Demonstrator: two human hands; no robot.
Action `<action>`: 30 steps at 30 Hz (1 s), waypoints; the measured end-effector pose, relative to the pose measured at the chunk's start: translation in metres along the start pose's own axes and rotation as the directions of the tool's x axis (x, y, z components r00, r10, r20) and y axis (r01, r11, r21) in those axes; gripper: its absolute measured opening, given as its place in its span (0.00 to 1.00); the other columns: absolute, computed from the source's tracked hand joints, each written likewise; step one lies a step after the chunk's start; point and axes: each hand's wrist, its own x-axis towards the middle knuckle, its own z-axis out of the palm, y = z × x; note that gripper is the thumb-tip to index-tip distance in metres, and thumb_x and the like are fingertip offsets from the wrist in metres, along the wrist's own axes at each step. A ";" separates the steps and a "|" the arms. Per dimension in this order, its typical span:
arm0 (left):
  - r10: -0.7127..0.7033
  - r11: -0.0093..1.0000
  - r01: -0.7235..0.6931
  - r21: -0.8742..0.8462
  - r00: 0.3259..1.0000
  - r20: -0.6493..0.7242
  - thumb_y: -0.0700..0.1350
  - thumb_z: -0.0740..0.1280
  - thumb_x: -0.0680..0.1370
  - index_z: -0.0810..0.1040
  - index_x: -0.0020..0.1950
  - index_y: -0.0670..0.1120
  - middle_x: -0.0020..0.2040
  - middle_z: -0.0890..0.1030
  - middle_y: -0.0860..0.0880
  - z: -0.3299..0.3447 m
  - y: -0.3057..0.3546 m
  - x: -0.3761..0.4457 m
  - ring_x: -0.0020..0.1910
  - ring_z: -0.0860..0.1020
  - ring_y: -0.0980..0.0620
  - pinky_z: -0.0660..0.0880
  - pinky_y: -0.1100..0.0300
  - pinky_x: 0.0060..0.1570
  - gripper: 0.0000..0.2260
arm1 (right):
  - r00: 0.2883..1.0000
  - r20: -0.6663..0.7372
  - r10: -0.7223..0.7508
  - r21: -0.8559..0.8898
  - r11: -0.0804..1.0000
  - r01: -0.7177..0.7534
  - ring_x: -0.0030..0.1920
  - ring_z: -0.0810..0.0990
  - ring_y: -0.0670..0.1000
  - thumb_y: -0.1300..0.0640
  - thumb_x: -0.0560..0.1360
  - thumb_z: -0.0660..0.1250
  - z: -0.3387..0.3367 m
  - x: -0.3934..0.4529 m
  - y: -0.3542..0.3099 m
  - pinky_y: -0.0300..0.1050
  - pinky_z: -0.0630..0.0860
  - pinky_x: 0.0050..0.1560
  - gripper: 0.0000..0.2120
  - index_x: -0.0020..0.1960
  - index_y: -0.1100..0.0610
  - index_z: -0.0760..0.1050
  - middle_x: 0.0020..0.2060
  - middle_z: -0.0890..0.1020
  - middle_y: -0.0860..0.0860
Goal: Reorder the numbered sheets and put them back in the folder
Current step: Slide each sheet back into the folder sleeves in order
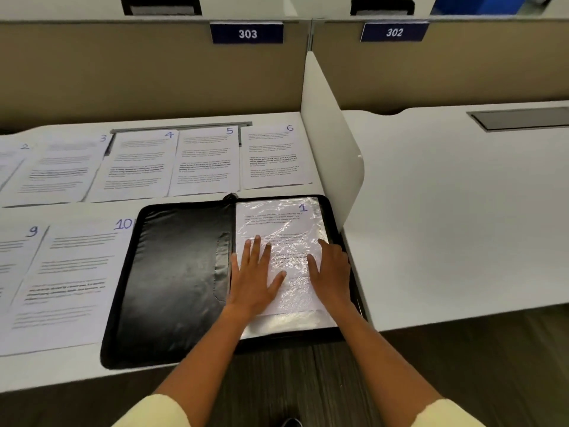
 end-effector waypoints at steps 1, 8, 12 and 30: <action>0.001 1.000 -0.001 -0.006 1.000 0.001 0.70 0.40 0.77 0.42 0.81 0.51 0.80 0.35 0.50 0.002 0.006 -0.010 0.78 0.32 0.50 0.34 0.43 0.75 0.37 | 1.000 0.017 0.020 0.012 1.000 -0.020 0.62 0.73 0.60 0.49 0.82 0.62 -0.003 -0.008 0.000 0.57 0.72 0.61 0.22 0.73 0.56 0.68 0.64 0.74 0.57; -0.004 1.000 0.003 0.019 0.998 0.056 0.67 0.47 0.80 0.41 0.81 0.51 0.79 0.34 0.47 0.019 0.023 -0.059 0.78 0.32 0.47 0.36 0.41 0.74 0.35 | 0.980 0.112 0.167 0.160 0.970 -0.183 0.62 0.75 0.55 0.52 0.80 0.64 -0.021 -0.059 0.009 0.54 0.74 0.63 0.23 0.74 0.53 0.65 0.63 0.73 0.54; 0.011 0.999 -0.018 0.041 0.987 0.159 0.69 0.37 0.76 0.38 0.80 0.52 0.77 0.28 0.47 0.019 0.022 -0.067 0.75 0.27 0.46 0.33 0.41 0.74 0.36 | 0.959 0.127 0.254 0.220 0.935 -0.277 0.49 0.79 0.47 0.54 0.78 0.69 -0.034 -0.078 0.013 0.45 0.77 0.51 0.23 0.72 0.54 0.70 0.51 0.79 0.50; 0.024 0.946 0.031 -0.323 0.986 0.167 0.65 0.52 0.81 0.43 0.81 0.53 0.78 0.31 0.52 -0.006 0.001 -0.079 0.76 0.30 0.54 0.31 0.49 0.73 0.34 | 0.928 0.069 0.367 0.212 0.903 -0.373 0.46 0.76 0.47 0.62 0.81 0.66 -0.057 -0.081 -0.005 0.39 0.70 0.49 0.08 0.56 0.62 0.82 0.50 0.83 0.55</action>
